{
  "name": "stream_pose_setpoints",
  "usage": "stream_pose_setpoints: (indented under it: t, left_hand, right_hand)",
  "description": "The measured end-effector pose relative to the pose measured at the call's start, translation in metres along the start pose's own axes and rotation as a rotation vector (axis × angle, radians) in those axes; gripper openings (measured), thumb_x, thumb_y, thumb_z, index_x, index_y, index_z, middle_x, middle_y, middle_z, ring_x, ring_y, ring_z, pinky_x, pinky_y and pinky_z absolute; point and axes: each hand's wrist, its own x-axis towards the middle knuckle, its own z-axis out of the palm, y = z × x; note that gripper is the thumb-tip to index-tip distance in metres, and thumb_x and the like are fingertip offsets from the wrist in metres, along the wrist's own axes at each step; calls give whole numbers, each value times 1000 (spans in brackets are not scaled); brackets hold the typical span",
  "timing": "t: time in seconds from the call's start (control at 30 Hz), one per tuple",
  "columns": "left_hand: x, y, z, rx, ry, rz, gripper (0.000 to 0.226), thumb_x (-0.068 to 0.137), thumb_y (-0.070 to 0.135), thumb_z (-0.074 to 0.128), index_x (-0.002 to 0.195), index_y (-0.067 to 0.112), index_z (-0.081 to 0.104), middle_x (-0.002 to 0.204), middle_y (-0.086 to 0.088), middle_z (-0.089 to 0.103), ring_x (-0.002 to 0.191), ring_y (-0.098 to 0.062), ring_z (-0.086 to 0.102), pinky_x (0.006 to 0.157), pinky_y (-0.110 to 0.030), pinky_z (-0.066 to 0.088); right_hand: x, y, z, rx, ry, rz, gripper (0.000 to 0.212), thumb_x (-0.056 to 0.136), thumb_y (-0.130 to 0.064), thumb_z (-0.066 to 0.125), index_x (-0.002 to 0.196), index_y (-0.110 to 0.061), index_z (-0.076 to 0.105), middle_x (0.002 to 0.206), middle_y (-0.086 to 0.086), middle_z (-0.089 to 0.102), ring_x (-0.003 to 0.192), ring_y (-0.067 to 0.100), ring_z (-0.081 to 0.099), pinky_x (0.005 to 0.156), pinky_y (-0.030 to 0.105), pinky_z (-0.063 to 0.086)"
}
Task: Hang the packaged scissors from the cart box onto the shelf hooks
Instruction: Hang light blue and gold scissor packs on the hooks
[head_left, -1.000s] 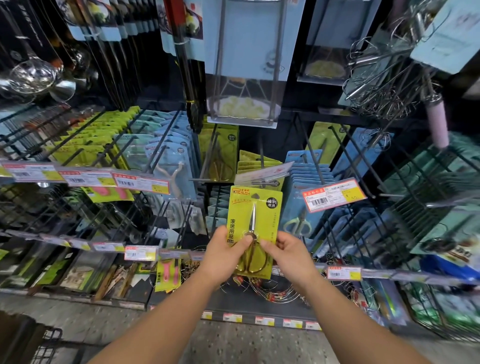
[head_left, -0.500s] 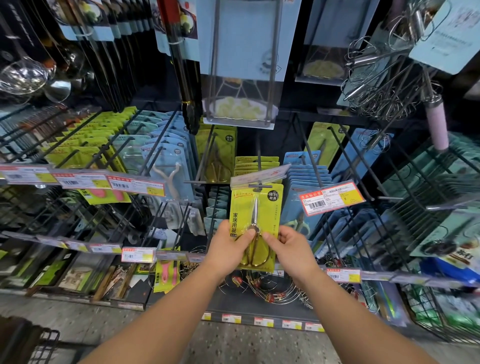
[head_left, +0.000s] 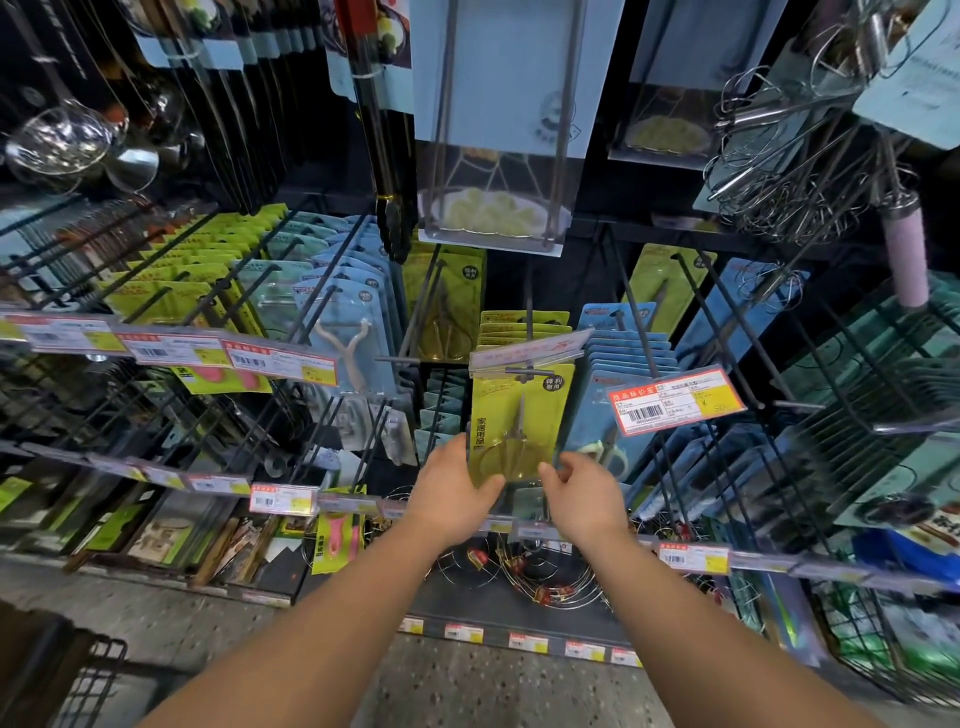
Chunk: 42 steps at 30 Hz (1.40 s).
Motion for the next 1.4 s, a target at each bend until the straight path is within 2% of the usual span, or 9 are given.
stream_pose_setpoints:
  t: [0.1, 0.2, 0.37, 0.53, 0.67, 0.83, 1.0, 1.17, 1.4]
  left_hand:
    - [3, -9, 1, 198, -43, -56, 60, 92, 47, 58, 142, 19, 40, 140, -9, 46, 129, -30, 45, 109, -43, 39]
    - [-2, -14, -1, 374, -94, -48, 58, 93, 51, 54, 141, 20, 42, 140, -9, 44, 130, -30, 41, 109, -44, 38]
    - [-20, -38, -10, 459, -64, -122, 54, 92, 54, 51, 134, 20, 47, 135, -9, 47, 128, -30, 43, 104, -42, 40]
    - [-57, -84, -37, 411, 43, -287, 55, 90, 51, 52, 135, 20, 47, 139, -10, 47, 132, -31, 42, 106, -41, 38]
    - [-99, -129, -67, 364, 154, -426, 49, 90, 50, 51, 130, 22, 50, 133, -9, 50, 128, -31, 44, 103, -41, 39]
    - [-167, -195, -109, 300, 271, -580, 54, 91, 54, 50, 137, 25, 46, 135, -8, 50, 128, -31, 45, 103, -40, 39]
    - [-231, -263, -152, 248, 323, -734, 49, 90, 50, 50, 131, 22, 51, 131, -7, 52, 125, -29, 48, 100, -39, 41]
    - [-283, -321, -186, 196, 376, -804, 52, 89, 54, 51, 131, 23, 51, 130, -7, 52, 125, -28, 48, 102, -39, 40]
    - [-334, -388, -218, 161, 423, -904, 52, 84, 53, 54, 128, 25, 52, 128, -5, 53, 121, -29, 50, 99, -40, 43]
  right_hand:
    - [-4, -2, 3, -201, -110, -22, 40, 100, -35, 50, 132, -13, 52, 127, 11, 61, 115, 29, 58, 90, 34, 47]
    - [-9, -7, 14, -444, -182, -194, 41, 97, -38, 51, 133, -19, 51, 132, 7, 56, 122, 29, 52, 96, 39, 45]
    - [-15, -33, 43, -583, -238, -378, 37, 96, -42, 49, 128, -22, 54, 131, 8, 55, 124, 30, 48, 97, 39, 42]
    - [-32, -73, 90, -647, -319, -582, 32, 94, -38, 50, 122, -26, 58, 125, 6, 58, 119, 29, 51, 94, 37, 42]
    - [-65, -115, 136, -656, -395, -770, 27, 91, -37, 51, 115, -27, 60, 122, 5, 62, 118, 30, 52, 92, 36, 42]
    - [-125, -173, 201, -708, -488, -974, 29, 89, -41, 54, 112, -23, 61, 118, 5, 62, 116, 29, 55, 91, 35, 43]
    - [-194, -224, 268, -705, -534, -1148, 29, 89, -39, 51, 110, -23, 61, 116, 3, 65, 113, 28, 59, 88, 34, 46]
    - [-252, -264, 321, -755, -597, -1247, 33, 91, -40, 52, 120, -25, 58, 124, 4, 61, 122, 27, 53, 98, 34, 41]
    - [-305, -304, 380, -762, -692, -1236, 35, 90, -43, 53, 121, -28, 59, 124, 5, 60, 120, 29, 52, 96, 37, 43]
